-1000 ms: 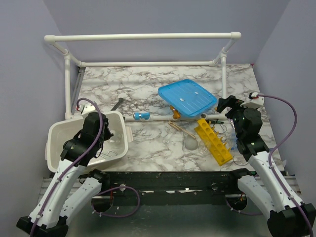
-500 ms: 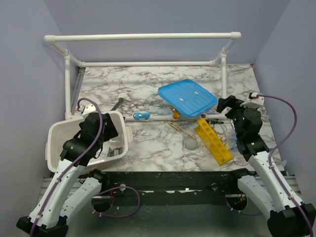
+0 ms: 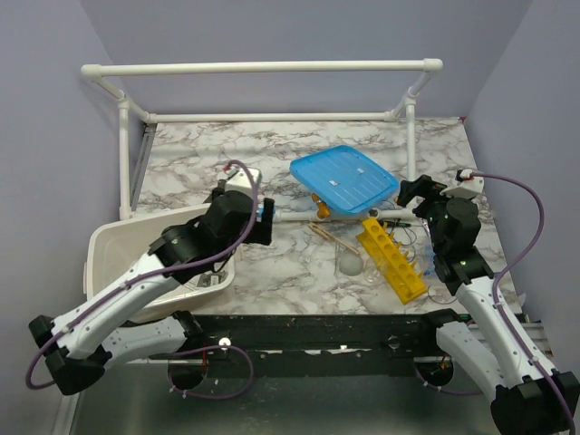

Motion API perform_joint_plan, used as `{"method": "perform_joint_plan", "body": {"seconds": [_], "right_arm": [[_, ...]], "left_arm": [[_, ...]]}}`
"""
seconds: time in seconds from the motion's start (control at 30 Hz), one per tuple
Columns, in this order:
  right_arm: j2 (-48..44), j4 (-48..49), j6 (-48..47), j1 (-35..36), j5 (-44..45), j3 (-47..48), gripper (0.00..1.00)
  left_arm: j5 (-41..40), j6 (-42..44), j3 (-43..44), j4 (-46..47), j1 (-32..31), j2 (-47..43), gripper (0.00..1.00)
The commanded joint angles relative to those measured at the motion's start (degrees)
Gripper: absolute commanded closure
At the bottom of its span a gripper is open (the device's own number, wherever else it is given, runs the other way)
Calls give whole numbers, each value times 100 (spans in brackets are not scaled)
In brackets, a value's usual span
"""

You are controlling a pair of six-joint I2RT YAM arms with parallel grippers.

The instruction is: Organize the chemistry lab equipment

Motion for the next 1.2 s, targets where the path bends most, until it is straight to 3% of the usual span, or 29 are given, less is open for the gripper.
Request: {"method": "perform_joint_plan", "body": {"seconds": [0.0, 0.13, 0.37, 0.57, 0.9, 1.17], "right_arm": [[-57, -45, 11, -24, -51, 114, 0], [-52, -43, 21, -24, -63, 110, 0], [-46, -29, 28, -24, -98, 111, 0], [-66, -39, 22, -24, -97, 104, 0], [-163, -43, 55, -25, -154, 91, 0], [-249, -47, 72, -25, -216, 75, 0]], "left_arm": [[1499, 548, -242, 1699, -342, 713, 18], [2380, 347, -287, 2495, -422, 1594, 19], [2621, -75, 54, 3237, -825, 3072, 24], [2584, -1010, 899, 3004, -966, 4199, 23], [2148, -2308, 1263, 2644, -989, 5100, 25], [2006, -2413, 1696, 2194, -981, 5642, 26]]}}
